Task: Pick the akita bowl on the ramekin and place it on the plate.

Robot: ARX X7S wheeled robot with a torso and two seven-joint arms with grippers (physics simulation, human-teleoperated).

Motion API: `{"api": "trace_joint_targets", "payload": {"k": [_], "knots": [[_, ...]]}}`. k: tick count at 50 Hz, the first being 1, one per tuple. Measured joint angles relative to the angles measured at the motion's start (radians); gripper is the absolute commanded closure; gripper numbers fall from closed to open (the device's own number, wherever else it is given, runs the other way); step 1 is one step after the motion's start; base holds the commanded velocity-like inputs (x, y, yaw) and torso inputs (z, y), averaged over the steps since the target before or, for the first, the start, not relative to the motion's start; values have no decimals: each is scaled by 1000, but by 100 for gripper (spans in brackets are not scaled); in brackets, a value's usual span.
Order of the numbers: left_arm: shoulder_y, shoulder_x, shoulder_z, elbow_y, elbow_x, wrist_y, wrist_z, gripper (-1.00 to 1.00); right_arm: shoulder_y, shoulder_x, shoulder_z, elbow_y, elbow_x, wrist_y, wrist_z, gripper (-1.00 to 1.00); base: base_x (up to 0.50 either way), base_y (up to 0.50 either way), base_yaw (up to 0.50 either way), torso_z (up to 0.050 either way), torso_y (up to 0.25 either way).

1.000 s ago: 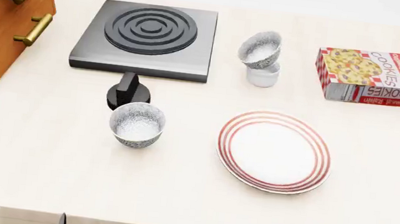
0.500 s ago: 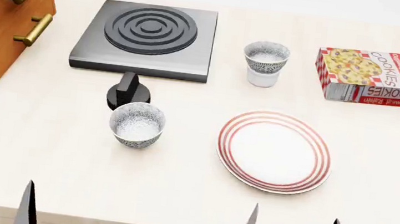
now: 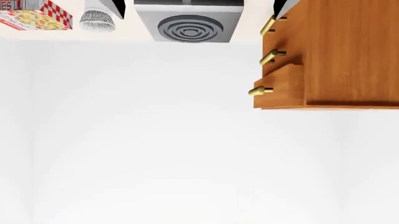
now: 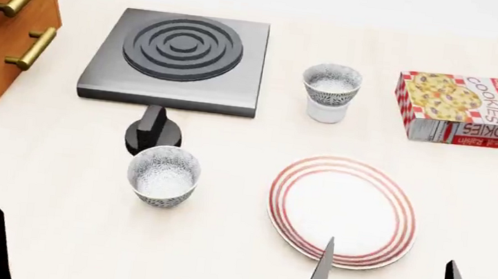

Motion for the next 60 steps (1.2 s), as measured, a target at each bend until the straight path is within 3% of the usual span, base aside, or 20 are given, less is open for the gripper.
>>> {"api": "trace_joint_targets", "payload": {"k": [11,43,54,60], "knots": [[1,-13,8,14,-14,-7,-13,-100,4,16,-11,-22,10,27,20,-100,500,0,0,2,0],[-5,-44,18,28,-55,-22,-47,-100,-1,53,-31,-23,26,20,58,-100,500,0,0,50,0],[-5,-55,26,26,-58,-17,-56,-100,-9,62,-37,-9,32,-15,62,-100,0,0,0,50,0],[-4,-59,31,23,-56,-9,-63,-100,-11,66,-38,-7,36,-22,67,-100,0,0,0,0,0]]}}
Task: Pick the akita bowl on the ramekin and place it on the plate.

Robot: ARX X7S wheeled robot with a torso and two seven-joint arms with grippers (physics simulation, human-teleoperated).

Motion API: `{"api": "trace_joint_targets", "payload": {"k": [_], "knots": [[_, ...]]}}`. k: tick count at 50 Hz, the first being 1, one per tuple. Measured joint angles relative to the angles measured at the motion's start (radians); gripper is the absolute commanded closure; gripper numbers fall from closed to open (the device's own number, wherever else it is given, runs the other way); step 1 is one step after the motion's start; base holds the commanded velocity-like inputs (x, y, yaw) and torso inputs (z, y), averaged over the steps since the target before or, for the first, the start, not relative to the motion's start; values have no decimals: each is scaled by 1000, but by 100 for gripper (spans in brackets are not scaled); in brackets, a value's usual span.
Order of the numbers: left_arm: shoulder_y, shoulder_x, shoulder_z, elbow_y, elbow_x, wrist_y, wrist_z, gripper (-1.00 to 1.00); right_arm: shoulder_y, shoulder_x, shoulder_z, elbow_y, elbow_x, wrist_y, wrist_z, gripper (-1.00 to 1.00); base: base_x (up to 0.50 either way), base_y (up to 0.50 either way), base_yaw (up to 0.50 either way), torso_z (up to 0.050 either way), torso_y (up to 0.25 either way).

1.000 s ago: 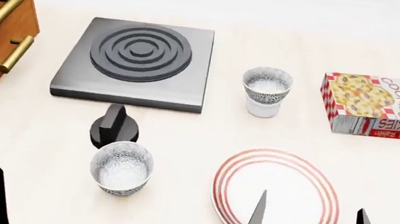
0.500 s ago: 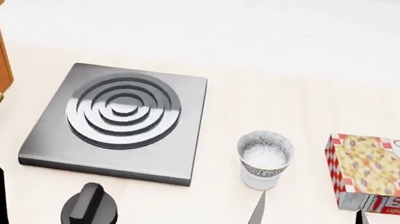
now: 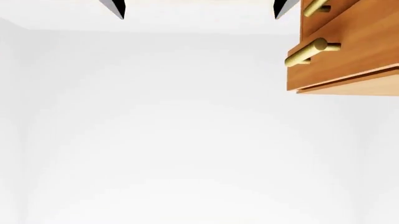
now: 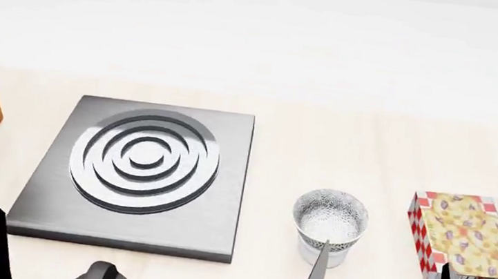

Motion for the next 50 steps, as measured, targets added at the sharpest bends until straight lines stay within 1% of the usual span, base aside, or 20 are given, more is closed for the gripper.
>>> {"api": "trace_joint_targets", "payload": {"k": [3,31,50], "knots": [[1,-3,1,-1,-5,2,0,-100,-1,2,-1,1,3,-2,2,-100,0,0,0,0,0],[13,-28,7,-6,-19,33,-19,-100,-2,23,-10,12,23,-13,23,-100,0,0,0,0,-250],[7,-39,29,-4,5,24,-50,-100,-1,36,-17,13,30,-15,40,-100,0,0,0,0,0]]}}
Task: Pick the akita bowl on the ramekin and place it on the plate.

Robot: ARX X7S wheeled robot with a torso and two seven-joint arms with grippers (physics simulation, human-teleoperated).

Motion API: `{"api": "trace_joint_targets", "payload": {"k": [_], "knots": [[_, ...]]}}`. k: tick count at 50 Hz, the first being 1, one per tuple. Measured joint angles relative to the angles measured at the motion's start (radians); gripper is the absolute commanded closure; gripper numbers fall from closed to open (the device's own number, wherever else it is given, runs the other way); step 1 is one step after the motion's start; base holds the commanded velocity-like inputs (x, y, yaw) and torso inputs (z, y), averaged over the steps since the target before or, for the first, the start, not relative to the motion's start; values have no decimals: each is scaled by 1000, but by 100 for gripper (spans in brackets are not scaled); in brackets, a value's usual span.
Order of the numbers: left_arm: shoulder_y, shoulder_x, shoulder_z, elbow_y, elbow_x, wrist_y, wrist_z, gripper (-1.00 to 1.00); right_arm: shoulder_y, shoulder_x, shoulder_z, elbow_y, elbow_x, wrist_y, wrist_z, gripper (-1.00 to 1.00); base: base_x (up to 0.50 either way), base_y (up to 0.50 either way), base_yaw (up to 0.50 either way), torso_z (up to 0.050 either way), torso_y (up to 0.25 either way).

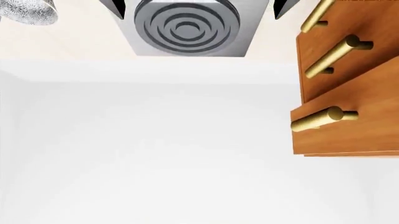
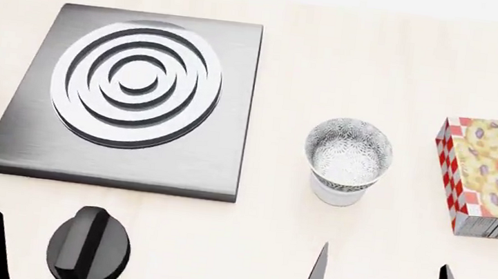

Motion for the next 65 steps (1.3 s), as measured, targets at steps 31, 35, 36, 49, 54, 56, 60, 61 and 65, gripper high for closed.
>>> {"api": "trace_joint_targets", "payload": {"k": [31,35,36,49,54,56,60,61,65], "knots": [[-16,-18,6,-27,-65,-37,-15,-100,843,474,-212,198,538,508,-111,-100,0,0,0,0,0],[-19,-18,-1,-29,-79,-43,-19,-100,982,493,-332,312,497,550,-215,-100,0,0,0,0,0],[-19,-18,-2,-29,-82,-44,-20,-100,1015,496,-362,339,487,560,-243,-100,0,0,0,0,0],[-20,-22,-13,-34,-112,-40,-24,-100,1342,493,-692,665,324,586,-551,-100,0,0,0,0,0],[-20,-25,-13,-37,-118,-36,-26,-100,1426,475,-798,770,261,576,-641,-100,0,0,0,0,0],[-20,-26,-13,-39,-120,-34,-27,-100,1453,467,-832,807,239,571,-669,-100,0,0,0,0,0],[-21,-29,-13,-43,-124,-29,-28,-100,1496,450,-891,878,199,559,-713,-100,0,0,0,0,0],[-21,-29,-13,-44,-125,-28,-29,-100,1504,445,-903,895,190,555,-722,-100,0,0,0,0,0],[-22,-33,-10,-48,-127,-23,-31,-100,1527,426,-944,969,158,531,-748,-100,0,0,0,0,0]]}}
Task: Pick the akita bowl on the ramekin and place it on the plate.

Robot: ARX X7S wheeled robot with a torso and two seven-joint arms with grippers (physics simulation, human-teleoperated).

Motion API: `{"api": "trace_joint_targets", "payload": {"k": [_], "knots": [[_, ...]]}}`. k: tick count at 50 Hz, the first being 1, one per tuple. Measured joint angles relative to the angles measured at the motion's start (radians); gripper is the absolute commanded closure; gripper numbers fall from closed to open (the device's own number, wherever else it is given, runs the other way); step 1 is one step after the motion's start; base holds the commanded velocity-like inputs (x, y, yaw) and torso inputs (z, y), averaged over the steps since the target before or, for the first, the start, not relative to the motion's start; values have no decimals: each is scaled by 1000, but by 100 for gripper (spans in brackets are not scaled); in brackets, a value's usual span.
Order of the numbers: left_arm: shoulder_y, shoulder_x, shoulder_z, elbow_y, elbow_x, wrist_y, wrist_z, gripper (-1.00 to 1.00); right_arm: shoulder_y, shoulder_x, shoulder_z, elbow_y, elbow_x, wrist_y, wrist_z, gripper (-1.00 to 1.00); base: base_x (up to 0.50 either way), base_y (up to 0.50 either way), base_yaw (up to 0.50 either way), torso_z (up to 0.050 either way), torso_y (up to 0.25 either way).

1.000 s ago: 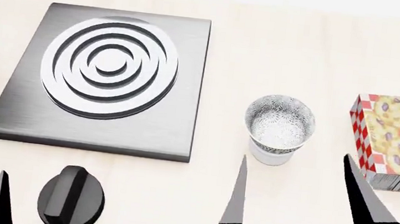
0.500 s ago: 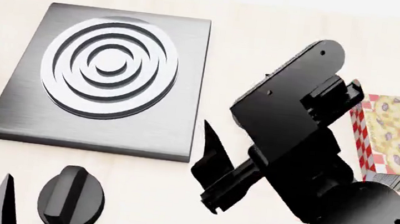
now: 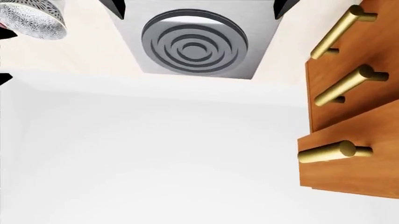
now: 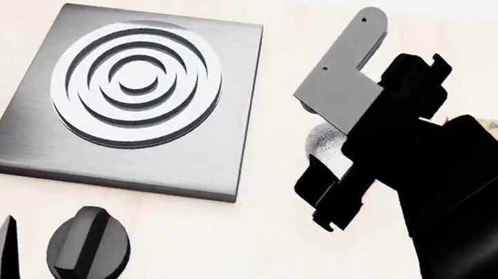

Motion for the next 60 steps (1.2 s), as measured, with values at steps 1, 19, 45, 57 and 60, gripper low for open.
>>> {"api": "trace_joint_targets", "payload": {"k": [1,19,45,57,60], "knots": [[0,-1,2,0,1,1,0,-100,4,-6,-6,20,-7,-8,-3,-100,0,0,0,0,0],[1,-16,21,-10,3,25,-13,-100,11,-69,-32,206,-41,-151,-34,-100,0,0,0,0,0],[-2,-34,36,-16,-4,38,-35,-100,-71,-97,-13,286,-4,-195,-18,-100,0,0,0,0,0],[-2,-42,43,-19,-9,44,-42,-100,-110,-112,-7,354,-18,-251,15,-100,0,0,0,0,0],[-2,-44,44,-19,-11,46,-44,-100,-117,-116,-7,365,-21,-261,22,-100,0,0,0,0,0]]}}
